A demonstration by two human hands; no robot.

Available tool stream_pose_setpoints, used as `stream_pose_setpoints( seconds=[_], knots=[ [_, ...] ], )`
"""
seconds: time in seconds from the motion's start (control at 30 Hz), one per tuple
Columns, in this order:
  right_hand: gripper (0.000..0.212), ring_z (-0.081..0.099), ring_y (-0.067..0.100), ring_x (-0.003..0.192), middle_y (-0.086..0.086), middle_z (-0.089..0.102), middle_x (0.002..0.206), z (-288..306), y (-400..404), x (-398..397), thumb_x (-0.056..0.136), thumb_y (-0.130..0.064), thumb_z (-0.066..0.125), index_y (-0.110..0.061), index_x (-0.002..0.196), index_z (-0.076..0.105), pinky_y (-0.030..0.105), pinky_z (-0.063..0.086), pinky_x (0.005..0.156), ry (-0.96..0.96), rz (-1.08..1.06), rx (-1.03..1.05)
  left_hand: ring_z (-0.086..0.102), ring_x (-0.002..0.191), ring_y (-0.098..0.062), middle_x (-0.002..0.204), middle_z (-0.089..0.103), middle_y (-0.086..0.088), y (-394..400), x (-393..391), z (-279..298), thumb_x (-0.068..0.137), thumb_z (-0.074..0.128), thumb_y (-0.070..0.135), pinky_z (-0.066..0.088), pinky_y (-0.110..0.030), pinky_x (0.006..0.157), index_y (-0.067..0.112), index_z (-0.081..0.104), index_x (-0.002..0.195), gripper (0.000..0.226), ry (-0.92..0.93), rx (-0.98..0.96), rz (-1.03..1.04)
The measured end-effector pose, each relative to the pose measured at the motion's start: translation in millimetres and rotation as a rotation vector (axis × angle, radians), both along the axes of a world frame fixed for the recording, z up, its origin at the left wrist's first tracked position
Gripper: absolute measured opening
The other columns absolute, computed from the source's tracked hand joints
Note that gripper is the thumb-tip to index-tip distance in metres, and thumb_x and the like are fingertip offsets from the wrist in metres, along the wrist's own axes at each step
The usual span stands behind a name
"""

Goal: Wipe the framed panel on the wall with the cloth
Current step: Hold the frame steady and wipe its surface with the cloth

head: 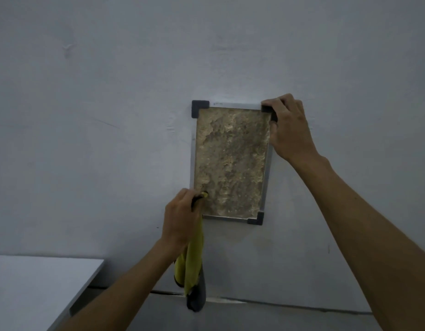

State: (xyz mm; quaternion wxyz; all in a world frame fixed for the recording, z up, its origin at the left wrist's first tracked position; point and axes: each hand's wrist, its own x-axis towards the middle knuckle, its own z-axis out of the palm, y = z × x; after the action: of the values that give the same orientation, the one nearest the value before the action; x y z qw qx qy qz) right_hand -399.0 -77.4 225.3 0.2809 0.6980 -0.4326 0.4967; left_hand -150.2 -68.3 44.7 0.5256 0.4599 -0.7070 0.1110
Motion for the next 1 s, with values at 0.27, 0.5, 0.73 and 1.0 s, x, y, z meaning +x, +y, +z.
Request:
stream_pose_setpoints(
  seconds=[0.27, 0.5, 0.73, 1.0],
  knots=[
    [0.038, 0.044, 0.03, 0.115, 0.014, 0.052, 0.124, 0.3, 0.6, 1.4, 0.094, 0.007, 0.045, -0.005, 0.127, 0.059, 0.026, 0.039, 0.09, 0.006, -0.014, -0.001, 0.058, 0.069, -0.015, 0.083, 0.064, -0.001, -7.9, 9.7, 23.5, 0.093, 0.071, 0.014, 0.05, -0.027, 0.063, 0.01, 0.068, 0.09, 0.006, 0.1, -0.045, 0.049],
    [0.037, 0.045, 0.031, 0.116, 0.014, 0.052, 0.124, 1.0, 1.4, 2.7, 0.094, 0.007, 0.045, -0.005, 0.126, 0.059, 0.027, 0.039, 0.089, 0.005, -0.027, -0.001, 0.066, 0.069, -0.028, 0.098, 0.066, -0.005, -3.2, 9.7, 2.6, 0.094, 0.067, 0.011, 0.056, -0.04, 0.059, 0.009, 0.069, 0.102, 0.009, -0.313, 0.018, -0.012],
    [0.038, 0.045, 0.029, 0.115, 0.013, 0.052, 0.123, 1.8, 0.7, 4.0, 0.091, 0.007, 0.047, -0.007, 0.125, 0.059, 0.03, 0.044, 0.086, 0.001, -0.038, 0.003, 0.064, 0.07, -0.024, 0.092, 0.063, -0.004, 0.9, -4.0, -19.6, 0.096, 0.066, 0.017, 0.054, -0.04, 0.061, 0.008, 0.069, 0.099, 0.01, -0.109, 0.062, -0.009],
    [0.038, 0.045, 0.028, 0.114, 0.011, 0.053, 0.121, 1.4, -0.1, 4.5, 0.09, 0.006, 0.05, -0.008, 0.125, 0.06, 0.027, 0.043, 0.083, -0.008, -0.039, -0.004, 0.051, 0.067, -0.01, 0.082, 0.056, 0.006, -5.6, 3.0, 15.6, 0.093, 0.071, 0.016, 0.04, -0.017, 0.06, 0.014, 0.065, 0.089, 0.007, 0.068, -0.017, 0.034]
  ],
)
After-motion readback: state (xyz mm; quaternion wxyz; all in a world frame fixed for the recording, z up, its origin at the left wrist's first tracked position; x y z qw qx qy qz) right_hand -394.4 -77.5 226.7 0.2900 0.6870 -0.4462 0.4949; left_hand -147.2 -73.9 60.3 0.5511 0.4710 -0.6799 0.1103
